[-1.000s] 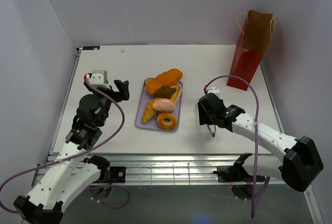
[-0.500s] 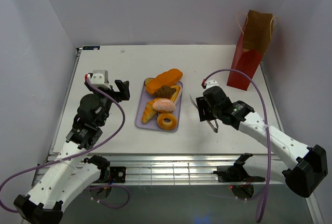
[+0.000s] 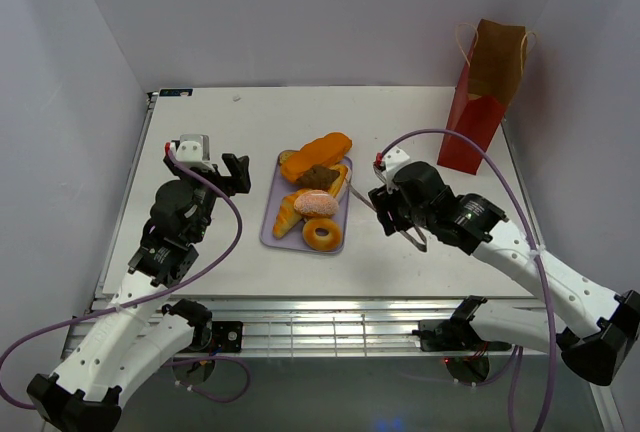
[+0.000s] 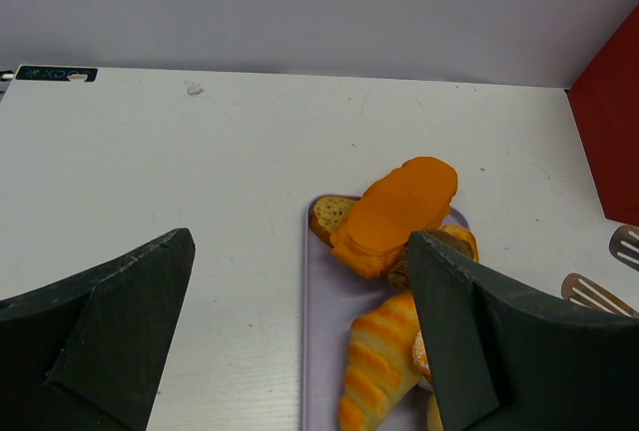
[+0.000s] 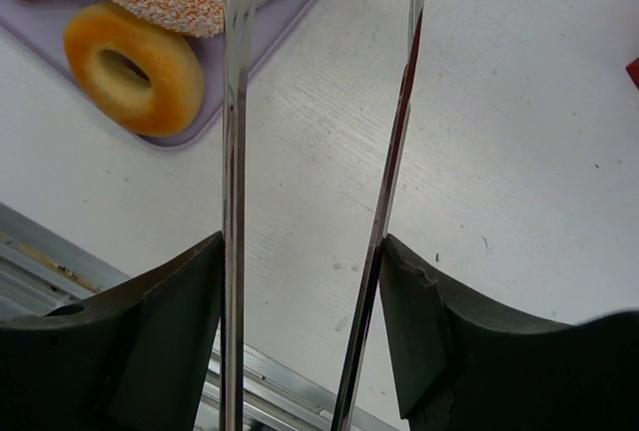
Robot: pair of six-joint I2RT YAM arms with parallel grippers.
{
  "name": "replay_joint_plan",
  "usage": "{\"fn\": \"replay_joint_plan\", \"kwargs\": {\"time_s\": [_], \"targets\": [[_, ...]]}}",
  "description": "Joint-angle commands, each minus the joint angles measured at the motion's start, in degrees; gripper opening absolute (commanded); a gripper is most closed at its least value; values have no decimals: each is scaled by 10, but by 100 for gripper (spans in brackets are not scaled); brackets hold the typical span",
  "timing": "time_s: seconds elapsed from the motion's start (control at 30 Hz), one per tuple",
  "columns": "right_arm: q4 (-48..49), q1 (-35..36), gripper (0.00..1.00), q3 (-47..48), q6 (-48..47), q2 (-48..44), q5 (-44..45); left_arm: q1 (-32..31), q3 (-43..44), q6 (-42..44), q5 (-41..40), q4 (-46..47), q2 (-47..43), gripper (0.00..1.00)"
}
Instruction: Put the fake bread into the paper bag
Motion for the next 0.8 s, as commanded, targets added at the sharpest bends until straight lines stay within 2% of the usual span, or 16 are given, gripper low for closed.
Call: {"fn": "replay_joint_plan", "kwargs": {"time_s": [0.0,0.2,0.33,0.57,0.77], "targets": [[-12,21,65,57,-42,-3,-8,-3,3,4,-3,0,-1,98],[-46,94,66,87,-85,35,13,-3,3,4,-3,0,2,98],[-67,145,68,109,-99,63,60,-3,2,5,2,0,2,98],[-69,166,67,132,-118,73,10,-3,2,7,6,0,3,98],[-76,181,67,135,-133,111,36,-3,2,7,6,0,2,98]]}}
